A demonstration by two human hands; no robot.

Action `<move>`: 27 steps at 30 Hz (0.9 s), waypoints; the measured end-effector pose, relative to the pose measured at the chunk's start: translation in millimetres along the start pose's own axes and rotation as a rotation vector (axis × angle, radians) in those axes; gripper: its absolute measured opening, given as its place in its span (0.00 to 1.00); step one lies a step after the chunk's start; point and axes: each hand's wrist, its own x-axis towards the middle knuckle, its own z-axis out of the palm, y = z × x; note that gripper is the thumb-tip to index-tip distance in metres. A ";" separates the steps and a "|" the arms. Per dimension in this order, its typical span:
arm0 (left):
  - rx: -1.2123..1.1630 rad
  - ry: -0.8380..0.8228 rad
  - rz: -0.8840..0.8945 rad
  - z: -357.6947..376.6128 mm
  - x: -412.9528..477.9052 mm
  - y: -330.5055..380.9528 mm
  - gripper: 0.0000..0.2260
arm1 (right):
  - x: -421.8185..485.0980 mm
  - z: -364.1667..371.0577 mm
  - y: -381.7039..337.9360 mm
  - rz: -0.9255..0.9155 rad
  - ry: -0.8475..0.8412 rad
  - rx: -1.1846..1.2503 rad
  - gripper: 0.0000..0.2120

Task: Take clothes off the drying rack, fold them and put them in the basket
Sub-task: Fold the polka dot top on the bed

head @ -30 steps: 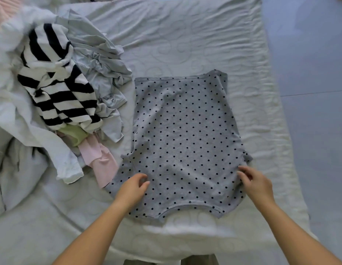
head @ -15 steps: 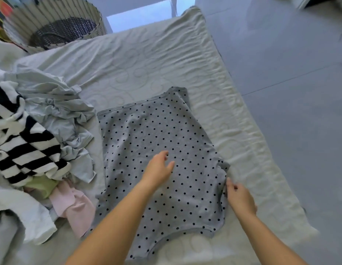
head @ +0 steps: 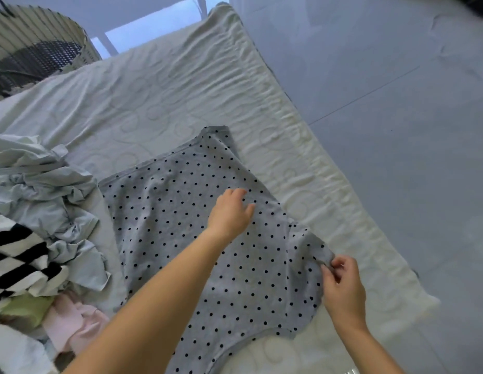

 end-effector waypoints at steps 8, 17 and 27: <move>0.201 0.119 0.057 -63.3 88.6 5.0 0.20 | 41.9 10.0 1.1 0.137 -0.093 -0.092 0.27; 0.868 -0.095 0.414 -91.0 158.6 -1.0 0.24 | 56.1 9.8 18.9 -0.054 0.204 -0.172 0.03; 1.327 -0.109 0.684 -113.5 178.8 -4.8 0.11 | 50.9 23.7 29.4 0.093 0.194 -0.177 0.20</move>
